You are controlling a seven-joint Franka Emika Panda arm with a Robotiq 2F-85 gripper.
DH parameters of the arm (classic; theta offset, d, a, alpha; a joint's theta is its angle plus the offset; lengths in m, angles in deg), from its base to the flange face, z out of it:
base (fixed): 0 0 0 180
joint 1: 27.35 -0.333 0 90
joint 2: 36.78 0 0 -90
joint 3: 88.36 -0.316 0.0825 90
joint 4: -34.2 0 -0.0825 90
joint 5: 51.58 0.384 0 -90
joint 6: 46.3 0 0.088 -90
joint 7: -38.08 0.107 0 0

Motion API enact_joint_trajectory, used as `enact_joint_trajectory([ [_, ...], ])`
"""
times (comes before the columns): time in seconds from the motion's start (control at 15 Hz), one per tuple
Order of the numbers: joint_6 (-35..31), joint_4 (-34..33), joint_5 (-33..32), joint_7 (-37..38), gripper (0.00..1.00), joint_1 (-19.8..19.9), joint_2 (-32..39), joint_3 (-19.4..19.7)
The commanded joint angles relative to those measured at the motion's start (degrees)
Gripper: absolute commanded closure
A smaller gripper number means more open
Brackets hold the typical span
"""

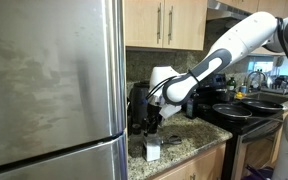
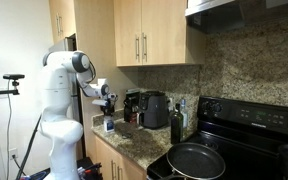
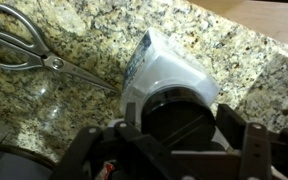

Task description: Move the salt bottle next to the stove

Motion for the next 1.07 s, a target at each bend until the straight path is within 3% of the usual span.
enact_joint_trajectory([
  [0.0,-2.81,0.67,-0.81,-0.75,0.47,0.30,0.90,-0.01],
  [0.13,-2.84,0.92,-0.99,-0.37,0.62,0.36,0.70,0.15],
  [0.47,-2.62,1.12,-3.23,3.23,0.63,0.29,0.42,0.30],
  [0.53,3.43,-0.53,1.38,-1.06,0.63,1.46,-4.17,0.96],
  [0.67,8.34,-1.04,2.78,-1.34,0.63,2.42,-8.96,1.89],
  [0.8,10.76,-2.13,2.41,0.89,0.63,3.82,-12.21,2.86],
  [1.0,11.06,-0.50,8.14,-2.02,0.63,6.50,-20.44,6.64],
])
